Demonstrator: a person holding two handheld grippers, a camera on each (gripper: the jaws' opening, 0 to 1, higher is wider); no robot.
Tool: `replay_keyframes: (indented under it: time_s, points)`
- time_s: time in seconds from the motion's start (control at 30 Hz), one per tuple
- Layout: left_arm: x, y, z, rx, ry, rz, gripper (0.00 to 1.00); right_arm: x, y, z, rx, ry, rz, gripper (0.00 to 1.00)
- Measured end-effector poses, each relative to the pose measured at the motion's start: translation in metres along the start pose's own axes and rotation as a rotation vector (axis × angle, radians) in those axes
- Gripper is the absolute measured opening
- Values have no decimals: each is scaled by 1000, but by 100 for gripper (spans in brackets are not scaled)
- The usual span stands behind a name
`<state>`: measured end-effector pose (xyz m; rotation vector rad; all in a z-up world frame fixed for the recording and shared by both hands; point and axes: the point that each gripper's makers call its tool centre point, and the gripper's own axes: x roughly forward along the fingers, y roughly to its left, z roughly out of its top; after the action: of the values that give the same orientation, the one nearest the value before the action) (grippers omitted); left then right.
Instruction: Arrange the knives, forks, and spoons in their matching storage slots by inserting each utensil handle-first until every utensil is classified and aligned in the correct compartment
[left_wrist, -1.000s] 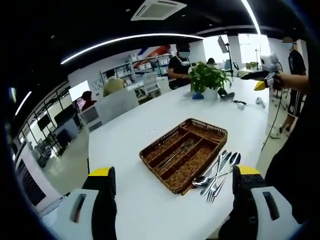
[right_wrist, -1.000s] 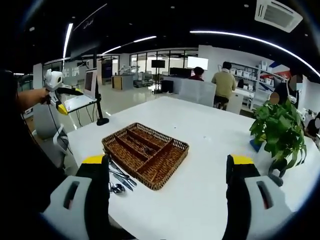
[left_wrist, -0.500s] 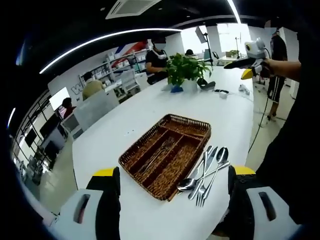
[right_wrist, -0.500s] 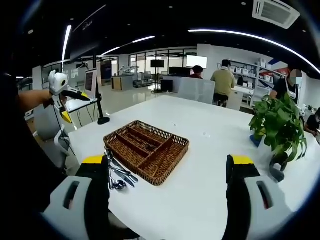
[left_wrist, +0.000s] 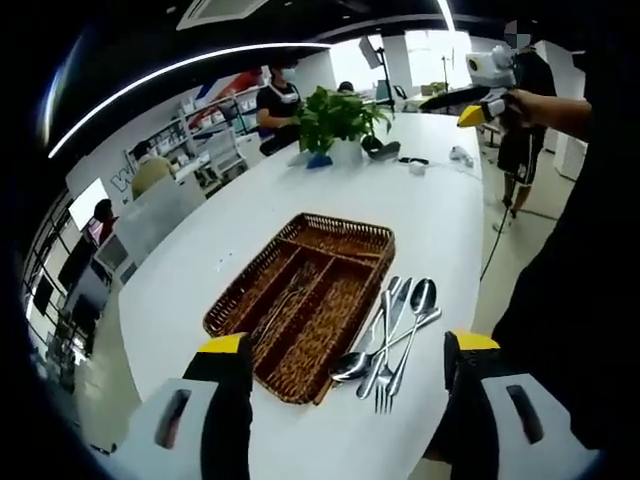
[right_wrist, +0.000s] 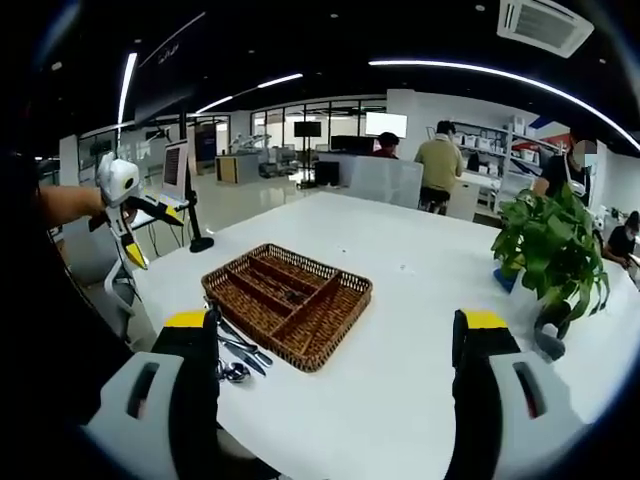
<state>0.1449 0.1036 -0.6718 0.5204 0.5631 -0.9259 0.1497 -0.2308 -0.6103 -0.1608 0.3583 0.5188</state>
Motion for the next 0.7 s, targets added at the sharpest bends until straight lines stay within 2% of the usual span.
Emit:
replay_keyframes:
  time_s: [0.23, 0.4, 0.53, 0.6, 0.7]
  points:
    - [16, -11, -4, 16, 25, -42, 76, -4, -3, 0, -4, -5, 3, 100]
    - [39, -29, -16, 42, 74, -101, 73, -6, -6, 2, -2, -13, 2, 100]
    - [60, -50, -21, 60, 106, -159, 69, -7, -10, 1, -1, -12, -2, 100]
    - [70, -52, -24, 70, 113, -157, 68, -7, -12, 1, -1, -13, -6, 100]
    - [81, -59, -28, 67, 126, -186, 62, -8, -14, 1, 2, -12, -8, 100]
